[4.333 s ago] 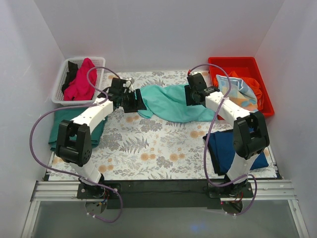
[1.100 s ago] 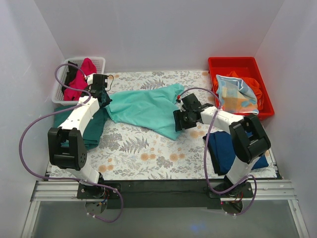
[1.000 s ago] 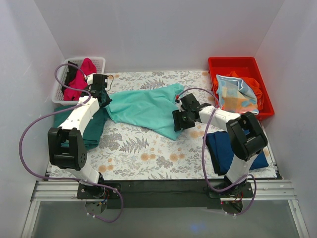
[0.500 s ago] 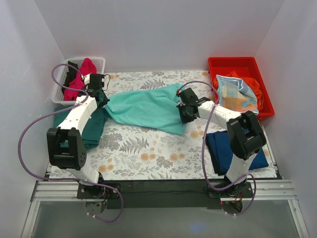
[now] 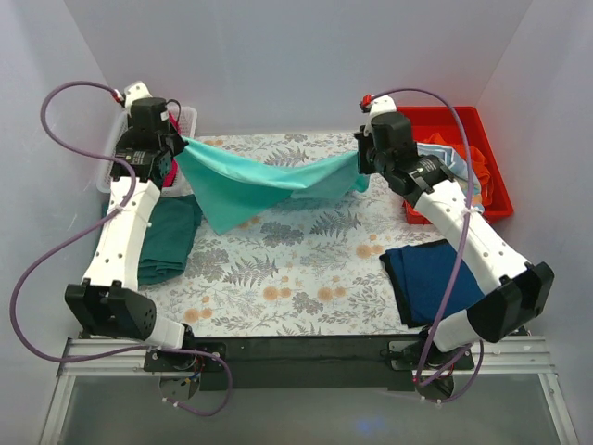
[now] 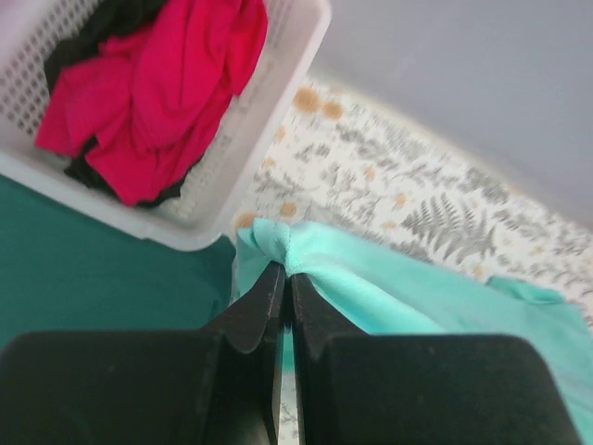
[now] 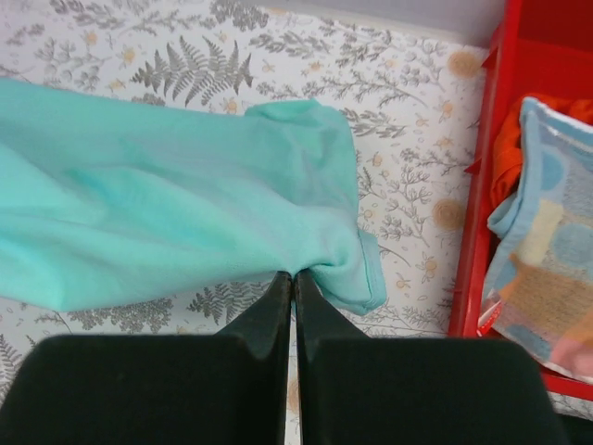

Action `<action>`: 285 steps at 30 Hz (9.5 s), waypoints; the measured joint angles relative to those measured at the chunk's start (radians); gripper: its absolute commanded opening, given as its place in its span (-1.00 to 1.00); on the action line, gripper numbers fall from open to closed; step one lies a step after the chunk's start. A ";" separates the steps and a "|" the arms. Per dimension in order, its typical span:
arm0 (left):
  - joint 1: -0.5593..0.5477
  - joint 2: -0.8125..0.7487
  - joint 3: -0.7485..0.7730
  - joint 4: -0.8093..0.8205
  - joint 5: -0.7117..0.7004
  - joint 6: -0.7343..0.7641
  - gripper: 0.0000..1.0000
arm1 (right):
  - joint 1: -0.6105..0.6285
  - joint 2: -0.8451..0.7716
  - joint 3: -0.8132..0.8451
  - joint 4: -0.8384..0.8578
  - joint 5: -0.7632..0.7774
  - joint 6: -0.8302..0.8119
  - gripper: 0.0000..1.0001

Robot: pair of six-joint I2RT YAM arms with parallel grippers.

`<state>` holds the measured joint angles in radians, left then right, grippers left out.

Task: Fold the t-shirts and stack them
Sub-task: Flatten out the tshirt, then fold the flattened tshirt in 1/3 of the way

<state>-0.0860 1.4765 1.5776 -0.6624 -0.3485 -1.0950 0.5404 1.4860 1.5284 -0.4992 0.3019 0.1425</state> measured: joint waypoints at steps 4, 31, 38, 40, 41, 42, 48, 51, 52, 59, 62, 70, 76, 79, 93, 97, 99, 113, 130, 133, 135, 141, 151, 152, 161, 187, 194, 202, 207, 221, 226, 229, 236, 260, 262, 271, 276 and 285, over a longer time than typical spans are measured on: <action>0.000 -0.088 0.066 0.000 -0.012 0.023 -1.00 | 0.000 -0.072 0.001 -0.009 0.006 -0.018 -0.97; 0.005 0.127 0.163 0.220 -0.058 0.097 -1.00 | -0.071 -0.092 -0.026 0.207 0.041 0.041 -0.97; 0.011 0.666 0.242 0.225 0.069 0.040 -1.00 | -0.214 0.310 -0.013 0.219 -0.079 0.119 -0.97; 0.012 0.837 0.361 0.196 0.106 0.032 -1.00 | -0.240 0.434 0.048 0.212 -0.123 0.126 -0.84; 0.013 0.912 0.430 0.192 0.119 0.031 -1.00 | -0.252 0.502 0.097 0.213 -0.145 0.128 -0.67; 0.014 0.967 0.488 0.187 0.130 0.029 -1.00 | -0.262 0.570 0.151 0.211 -0.164 0.131 -0.57; 0.034 1.067 0.650 0.199 0.182 0.021 -1.00 | -0.293 0.795 0.407 0.185 -0.210 0.121 0.12; 0.046 1.068 0.649 0.195 0.199 0.021 -1.00 | -0.294 0.775 0.404 0.172 -0.212 0.114 0.14; 0.050 1.068 0.648 0.196 0.203 0.021 -1.00 | -0.293 0.761 0.395 0.169 -0.212 0.114 0.14; 0.063 1.068 0.641 0.198 0.234 0.019 -1.00 | -0.280 0.620 0.224 0.156 -0.292 0.139 0.01; 0.066 1.068 0.641 0.200 0.246 0.015 -1.00 | -0.260 0.619 0.170 0.156 -0.337 0.164 0.00; 0.067 1.068 0.629 0.202 0.268 0.008 -1.00 | -0.195 0.680 0.129 0.119 -0.418 0.230 -0.04; 0.066 1.068 0.621 0.204 0.280 0.005 -1.00 | -0.198 0.685 0.130 0.076 -0.397 0.254 -0.06; 0.066 1.068 0.620 0.204 0.282 0.004 -1.00 | -0.200 0.685 0.130 0.050 -0.364 0.253 -0.06; 0.066 1.067 0.603 0.230 0.282 0.002 -1.00 | -0.191 0.685 0.124 0.025 -0.336 0.247 -0.48; 0.066 1.066 0.599 0.234 0.281 0.003 -1.00 | -0.187 0.687 0.124 0.015 -0.330 0.247 -0.84; 0.066 1.064 0.594 0.240 0.281 0.005 -1.00 | -0.186 0.687 0.124 0.006 -0.328 0.246 -0.97; 0.066 1.056 0.588 0.235 0.277 0.007 -1.00 | -0.179 0.687 0.199 -0.092 -0.167 0.225 -0.97; 0.113 0.850 0.593 0.194 0.270 0.002 -1.00 | -0.238 0.558 0.427 -0.130 -0.061 0.169 -0.97; 0.111 0.808 0.595 0.193 0.286 0.002 -1.00 | -0.250 0.521 0.462 -0.132 -0.047 0.153 -0.97; 0.107 0.781 0.595 0.189 0.302 0.002 -1.00 | -0.254 0.496 0.487 -0.135 -0.035 0.138 -0.97; 0.107 0.692 0.598 0.162 0.354 0.002 -1.00 | -0.257 0.413 0.606 -0.132 -0.014 0.077 -0.97; 0.106 0.383 0.655 0.127 0.432 0.027 -1.00 | -0.258 0.043 0.526 -0.101 -0.041 0.033 -0.97; 0.106 0.341 0.661 0.123 0.439 0.030 -1.00 | -0.258 -0.002 0.511 -0.100 -0.048 0.033 -0.97; 0.107 -0.039 0.590 0.086 0.463 0.044 -1.00 | -0.258 -0.306 0.489 -0.080 -0.119 -0.008 -0.97; 0.111 0.401 0.051 0.232 0.489 -0.043 -1.00 | -0.262 0.124 0.272 0.024 -0.058 0.148 -0.97; 0.111 0.753 0.233 0.256 0.533 -0.074 -1.00 | -0.313 0.474 0.372 0.029 -0.073 0.163 -0.97; 0.111 1.004 0.540 0.298 0.544 -0.085 -1.00 | -0.378 0.795 0.678 0.078 -0.143 0.158 -0.97; 0.111 1.058 0.608 0.314 0.543 -0.098 -1.00 | -0.397 0.838 0.691 0.093 -0.206 0.166 -0.97; 0.151 1.049 0.605 0.358 0.644 -0.117 -1.00 | -0.401 0.708 0.408 0.162 -0.229 0.174 -0.97; 0.163 0.993 0.550 0.325 0.650 -0.081 -1.00 | -0.400 0.596 0.277 0.185 -0.235 0.191 -0.97; 0.166 0.938 0.487 0.299 0.642 -0.047 -1.00 | -0.399 0.531 0.192 0.214 -0.238 0.200 -0.97; 0.163 0.872 0.389 0.221 0.596 0.019 -1.00 | -0.394 0.429 -0.002 0.241 -0.240 0.223 -0.97; 0.125 0.763 0.218 0.170 0.524 0.079 0.50 | -0.371 0.404 -0.233 0.209 -0.196 0.266 -0.35; 0.116 0.723 0.172 0.173 0.494 0.065 0.50 | -0.371 0.397 -0.235 0.196 -0.190 0.266 -0.32; 0.126 0.669 0.111 0.171 0.448 0.019 0.34 | -0.349 0.335 -0.214 0.180 -0.186 0.241 -0.31; 0.135 0.673 0.127 0.174 0.492 0.002 0.27 | -0.303 0.404 -0.106 0.171 -0.223 0.230 -0.32; 0.147 0.742 0.251 0.192 0.581 -0.002 0.21 | -0.235 0.614 0.092 0.164 -0.292 0.212 -0.33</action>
<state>0.0612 2.2185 1.8290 -0.4706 0.2321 -1.0966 0.3054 2.0998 1.6203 -0.3347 0.0097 0.3542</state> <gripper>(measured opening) 0.610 0.338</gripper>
